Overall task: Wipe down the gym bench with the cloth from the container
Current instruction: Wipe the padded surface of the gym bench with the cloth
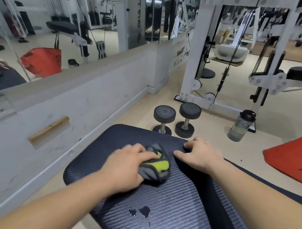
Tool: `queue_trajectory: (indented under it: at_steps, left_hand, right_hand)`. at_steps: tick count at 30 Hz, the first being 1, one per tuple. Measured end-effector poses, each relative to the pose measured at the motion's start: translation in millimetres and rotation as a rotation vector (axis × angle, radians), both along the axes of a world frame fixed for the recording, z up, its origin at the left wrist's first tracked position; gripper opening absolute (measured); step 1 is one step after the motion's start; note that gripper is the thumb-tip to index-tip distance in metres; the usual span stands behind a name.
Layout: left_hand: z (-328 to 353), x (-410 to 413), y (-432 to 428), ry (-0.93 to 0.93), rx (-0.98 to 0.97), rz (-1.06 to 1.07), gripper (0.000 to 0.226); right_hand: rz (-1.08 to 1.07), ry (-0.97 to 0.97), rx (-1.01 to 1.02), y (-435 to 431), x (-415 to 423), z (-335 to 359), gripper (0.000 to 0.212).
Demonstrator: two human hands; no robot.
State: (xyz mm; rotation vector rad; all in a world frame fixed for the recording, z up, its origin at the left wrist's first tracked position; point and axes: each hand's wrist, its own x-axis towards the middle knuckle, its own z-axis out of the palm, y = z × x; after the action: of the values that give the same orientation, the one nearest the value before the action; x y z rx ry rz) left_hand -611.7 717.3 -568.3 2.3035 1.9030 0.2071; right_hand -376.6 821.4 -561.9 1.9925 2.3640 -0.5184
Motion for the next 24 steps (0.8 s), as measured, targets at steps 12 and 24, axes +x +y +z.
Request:
queue_trajectory:
  at_steps: [12, 24]
  left_hand:
    - [6.8, -15.1, -57.8, 0.110, -0.101, 0.097, 0.063]
    - [8.7, -27.5, -43.8, 0.193, -0.082, 0.288, 0.063]
  right_hand:
    - [0.013, -0.033, 0.041, -10.1, -3.5, -5.1, 0.069]
    - [0.008, -0.033, 0.073, -17.1, -2.1, -9.1, 0.079]
